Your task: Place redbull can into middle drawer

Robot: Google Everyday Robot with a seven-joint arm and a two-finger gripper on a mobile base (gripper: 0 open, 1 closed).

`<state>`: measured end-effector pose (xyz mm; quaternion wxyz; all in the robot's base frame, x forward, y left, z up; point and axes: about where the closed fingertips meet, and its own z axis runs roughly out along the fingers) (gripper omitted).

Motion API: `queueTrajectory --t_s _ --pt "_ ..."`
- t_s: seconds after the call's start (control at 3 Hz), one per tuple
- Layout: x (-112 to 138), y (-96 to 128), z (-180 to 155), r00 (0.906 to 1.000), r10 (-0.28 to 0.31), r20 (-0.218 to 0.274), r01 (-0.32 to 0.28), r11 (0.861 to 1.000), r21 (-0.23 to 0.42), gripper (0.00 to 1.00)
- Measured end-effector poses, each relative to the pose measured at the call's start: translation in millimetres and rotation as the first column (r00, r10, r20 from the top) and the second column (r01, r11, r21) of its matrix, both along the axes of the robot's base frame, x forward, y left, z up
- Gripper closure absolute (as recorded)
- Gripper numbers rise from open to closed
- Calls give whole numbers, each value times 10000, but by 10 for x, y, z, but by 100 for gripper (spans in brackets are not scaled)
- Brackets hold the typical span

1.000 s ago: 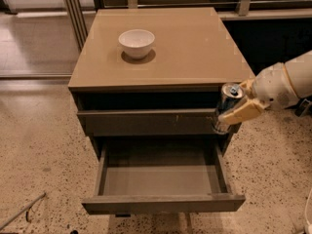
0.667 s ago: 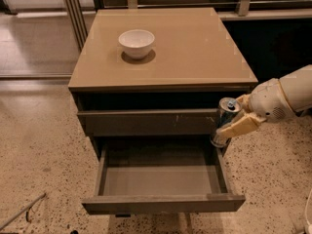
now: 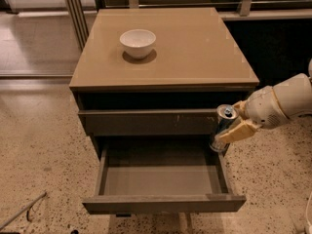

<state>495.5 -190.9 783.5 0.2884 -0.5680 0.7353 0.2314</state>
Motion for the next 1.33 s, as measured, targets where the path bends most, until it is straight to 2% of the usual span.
queueTrajectory --t_s 0.33,0.67,1.0,1.33 --pt "47 57 -538 9989 362 288 -366 9993 113 100" --pt "215 260 -1160 9947 827 617 -853 9955 417 100" --pt "378 406 -1780 9921 1205 336 -1218 9918 393 100" --pt "366 440 -1858 9919 1254 214 -1263 9908 477 100"
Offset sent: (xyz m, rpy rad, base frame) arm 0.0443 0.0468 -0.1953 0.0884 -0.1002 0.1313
